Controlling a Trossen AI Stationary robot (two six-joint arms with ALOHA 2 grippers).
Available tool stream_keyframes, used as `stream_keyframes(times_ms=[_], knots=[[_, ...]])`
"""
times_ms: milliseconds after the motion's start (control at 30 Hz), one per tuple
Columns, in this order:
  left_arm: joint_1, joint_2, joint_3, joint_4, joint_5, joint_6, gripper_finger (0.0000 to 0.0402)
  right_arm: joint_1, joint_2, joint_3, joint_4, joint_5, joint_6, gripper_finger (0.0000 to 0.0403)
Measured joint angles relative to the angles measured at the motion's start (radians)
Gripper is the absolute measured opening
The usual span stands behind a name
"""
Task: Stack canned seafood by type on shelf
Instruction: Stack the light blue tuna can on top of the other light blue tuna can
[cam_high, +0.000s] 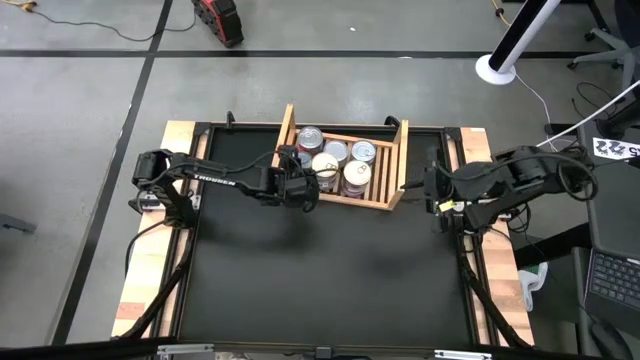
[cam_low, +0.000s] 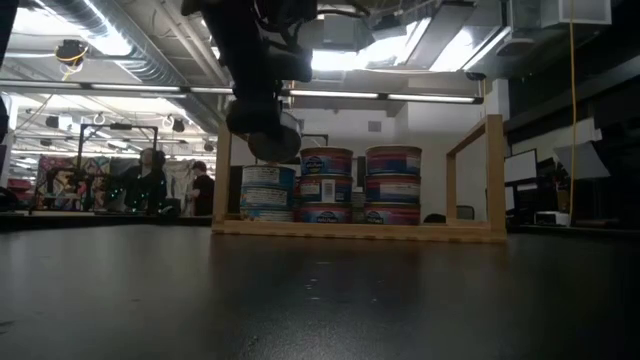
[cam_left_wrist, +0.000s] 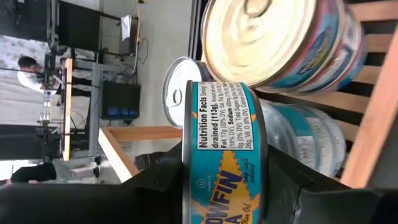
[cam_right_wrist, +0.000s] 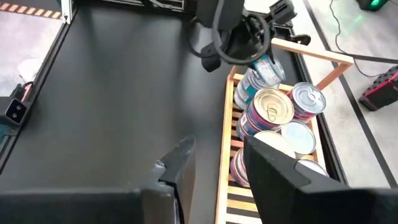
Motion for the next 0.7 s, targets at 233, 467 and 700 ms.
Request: stream_keyframes(times_ms=[233,467,700], knots=[[0.027,0.0,0.0,-0.001,0.015,0.007,0.0138,0.0,-0.175,-0.348,0.279,-0.001,-0.009,0.0136],[0.042,0.0,-0.053,0.004,0.014,0.008,0.015,0.0,-0.412,-0.754,0.636,-0.003,-0.003,0.0136],[0.04,0.0,-0.08,0.01,-0.001,0.026,0.0145,0.0,-0.638,-1.055,0.897,-0.021,0.029,0.0136]])
